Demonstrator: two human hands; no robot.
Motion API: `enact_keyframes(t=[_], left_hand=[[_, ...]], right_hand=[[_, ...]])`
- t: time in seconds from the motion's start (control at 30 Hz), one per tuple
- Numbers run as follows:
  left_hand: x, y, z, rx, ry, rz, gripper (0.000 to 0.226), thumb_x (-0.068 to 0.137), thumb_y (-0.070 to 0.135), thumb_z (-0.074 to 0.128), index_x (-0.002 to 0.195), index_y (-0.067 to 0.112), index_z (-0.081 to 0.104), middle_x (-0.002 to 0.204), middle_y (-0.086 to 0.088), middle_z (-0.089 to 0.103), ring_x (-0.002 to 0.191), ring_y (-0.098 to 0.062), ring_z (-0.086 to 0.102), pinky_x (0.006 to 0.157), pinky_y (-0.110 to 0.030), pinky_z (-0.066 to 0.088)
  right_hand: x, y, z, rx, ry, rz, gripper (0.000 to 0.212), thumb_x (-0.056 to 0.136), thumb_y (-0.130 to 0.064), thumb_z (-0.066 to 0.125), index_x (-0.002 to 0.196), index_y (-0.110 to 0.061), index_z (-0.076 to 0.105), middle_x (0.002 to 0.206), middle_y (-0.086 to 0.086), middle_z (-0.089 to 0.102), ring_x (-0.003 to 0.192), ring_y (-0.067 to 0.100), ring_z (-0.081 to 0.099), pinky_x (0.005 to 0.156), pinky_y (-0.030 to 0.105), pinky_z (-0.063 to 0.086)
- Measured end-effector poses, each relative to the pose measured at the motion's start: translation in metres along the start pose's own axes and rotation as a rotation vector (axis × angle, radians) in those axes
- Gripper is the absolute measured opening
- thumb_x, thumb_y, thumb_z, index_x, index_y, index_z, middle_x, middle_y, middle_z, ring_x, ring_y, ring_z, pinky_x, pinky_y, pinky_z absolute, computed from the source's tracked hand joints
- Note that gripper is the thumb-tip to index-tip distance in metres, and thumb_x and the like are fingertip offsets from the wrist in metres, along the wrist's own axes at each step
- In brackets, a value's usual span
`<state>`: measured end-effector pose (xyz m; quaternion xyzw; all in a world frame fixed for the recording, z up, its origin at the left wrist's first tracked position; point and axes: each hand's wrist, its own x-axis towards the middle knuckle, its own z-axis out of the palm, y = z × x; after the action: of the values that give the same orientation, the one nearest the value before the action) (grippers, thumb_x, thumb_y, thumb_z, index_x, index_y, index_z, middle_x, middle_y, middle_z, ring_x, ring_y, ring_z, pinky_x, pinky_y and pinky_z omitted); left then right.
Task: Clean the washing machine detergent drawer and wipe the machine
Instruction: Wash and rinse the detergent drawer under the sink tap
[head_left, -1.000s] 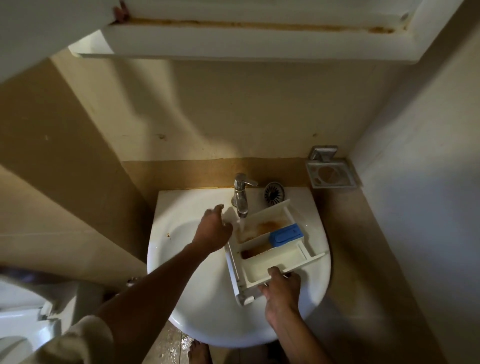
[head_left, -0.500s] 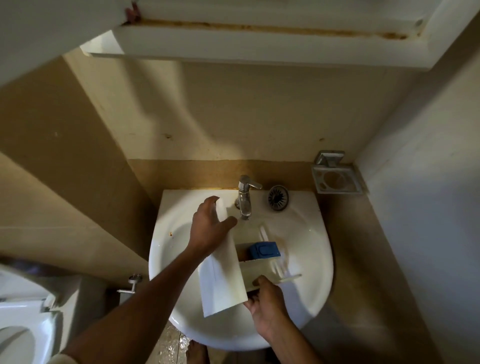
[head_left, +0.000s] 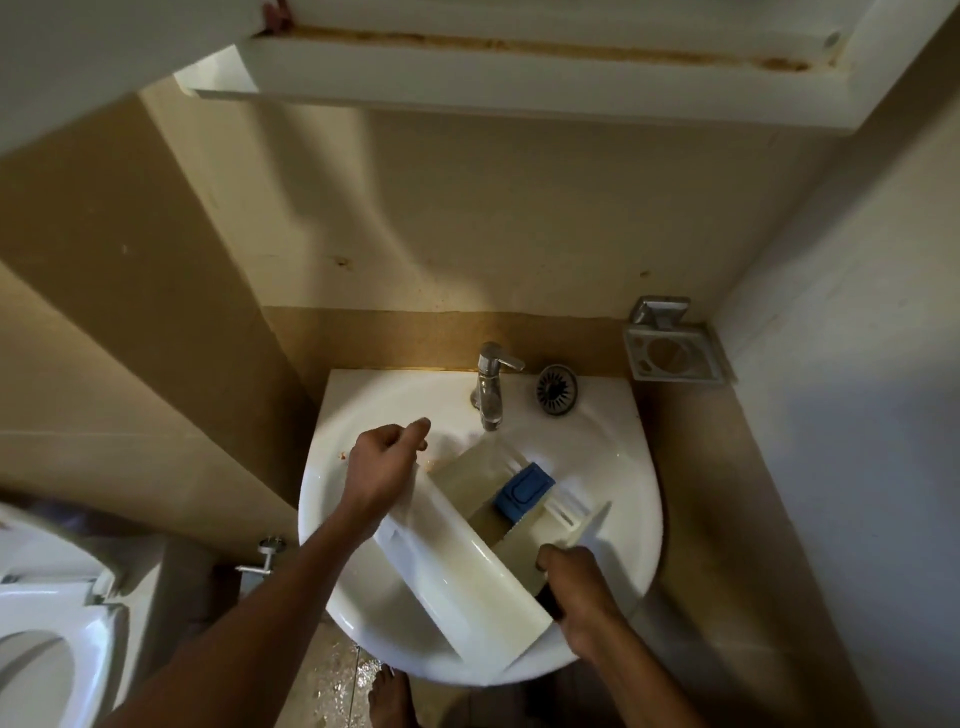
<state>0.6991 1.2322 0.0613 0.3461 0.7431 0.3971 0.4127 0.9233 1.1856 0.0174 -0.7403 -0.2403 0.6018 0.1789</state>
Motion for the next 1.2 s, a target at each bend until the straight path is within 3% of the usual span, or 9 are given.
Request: enact_keyframes(t=[0.17, 0.33, 0.4, 0.57, 0.63, 0.73, 0.93, 1.1, 1.2], left_hand=[[-0.001, -0.005, -0.022, -0.069, -0.461, -0.326, 0.032, 0.088, 0.043, 0.067, 0.113, 0.024, 0.073, 0.117, 0.001, 0.070, 0.109, -0.021, 0.060, 0.098, -0.040, 0.044], [-0.001, -0.023, -0.033, -0.352, -0.529, -0.545, 0.054, 0.084, 0.039, 0.074, 0.127, 0.008, 0.064, 0.113, -0.020, 0.068, 0.096, -0.034, 0.067, 0.096, -0.048, 0.053], [-0.005, -0.027, -0.029, -0.319, -0.504, -0.576, 0.051, 0.090, 0.031, 0.070, 0.133, 0.006, 0.058, 0.113, -0.021, 0.067, 0.092, -0.034, 0.068, 0.086, -0.045, 0.058], [-0.020, -0.035, -0.013, -0.084, -0.351, -0.511, 0.034, 0.098, 0.009, 0.058, 0.128, -0.008, 0.054, 0.114, -0.020, 0.062, 0.094, -0.031, 0.064, 0.082, -0.034, 0.061], [-0.029, -0.039, -0.009, -0.065, -0.340, -0.478, 0.025, 0.099, 0.004, 0.054, 0.119, -0.009, 0.059, 0.104, -0.019, 0.062, 0.085, -0.028, 0.063, 0.066, -0.026, 0.061], [-0.042, -0.042, -0.007, -0.201, -0.311, -0.536, 0.020, 0.090, 0.008, 0.061, 0.107, -0.002, 0.063, 0.115, -0.026, 0.063, 0.098, -0.043, 0.063, 0.092, -0.051, 0.057], [-0.067, -0.047, 0.002, -0.551, -0.205, -0.607, 0.017, 0.080, -0.008, 0.051, 0.092, -0.001, 0.061, 0.091, -0.020, 0.054, 0.082, -0.036, 0.052, 0.077, -0.046, 0.046], [-0.080, -0.052, 0.020, -0.757, -0.062, -0.484, 0.030, 0.081, -0.017, 0.052, 0.102, -0.001, 0.067, 0.091, -0.020, 0.072, 0.090, -0.036, 0.065, 0.072, -0.047, 0.060], [-0.084, -0.048, 0.035, -0.851, 0.028, -0.434, 0.031, 0.084, -0.016, 0.059, 0.110, 0.000, 0.067, 0.102, -0.018, 0.076, 0.097, -0.035, 0.070, 0.076, -0.046, 0.062]], right_hand=[[0.012, -0.031, -0.029, -0.250, -0.064, -0.069, 0.034, 0.079, -0.019, 0.053, 0.107, 0.001, 0.059, 0.097, 0.021, 0.066, 0.094, 0.038, 0.066, 0.072, 0.034, 0.051], [0.020, -0.071, -0.035, -0.423, -0.208, -0.137, 0.012, 0.091, -0.017, 0.054, 0.094, -0.006, 0.051, 0.075, 0.011, 0.047, 0.062, 0.022, 0.049, 0.054, 0.026, 0.039], [0.028, -0.087, -0.029, -0.501, -0.255, -0.164, 0.019, 0.090, -0.021, 0.056, 0.095, -0.003, 0.055, 0.074, 0.012, 0.055, 0.061, 0.023, 0.057, 0.055, 0.026, 0.044], [0.046, -0.114, -0.013, -0.634, -0.392, -0.129, 0.032, 0.089, -0.013, 0.062, 0.117, 0.001, 0.058, 0.115, 0.026, 0.068, 0.105, 0.039, 0.068, 0.095, 0.050, 0.054], [0.046, -0.119, -0.009, -0.708, -0.404, -0.128, 0.029, 0.091, -0.012, 0.062, 0.117, 0.001, 0.057, 0.115, 0.026, 0.068, 0.106, 0.039, 0.067, 0.094, 0.049, 0.054], [0.051, -0.117, -0.006, -0.797, -0.382, -0.164, 0.028, 0.093, -0.016, 0.062, 0.116, -0.002, 0.055, 0.108, 0.021, 0.069, 0.097, 0.036, 0.069, 0.074, 0.039, 0.059], [0.047, -0.137, -0.005, -0.925, -0.509, -0.243, 0.044, 0.083, -0.040, 0.073, 0.107, -0.005, 0.060, 0.095, 0.011, 0.059, 0.086, 0.025, 0.059, 0.073, 0.034, 0.050], [0.034, -0.162, -0.006, -1.026, -0.416, -0.362, 0.044, 0.095, -0.036, 0.061, 0.131, -0.011, 0.059, 0.131, 0.009, 0.061, 0.115, 0.025, 0.060, 0.092, 0.040, 0.047], [0.032, -0.151, -0.013, -0.688, -0.211, -0.414, 0.069, 0.090, -0.044, 0.065, 0.146, -0.010, 0.042, 0.149, 0.012, 0.046, 0.132, 0.031, 0.047, 0.090, 0.037, 0.040]])
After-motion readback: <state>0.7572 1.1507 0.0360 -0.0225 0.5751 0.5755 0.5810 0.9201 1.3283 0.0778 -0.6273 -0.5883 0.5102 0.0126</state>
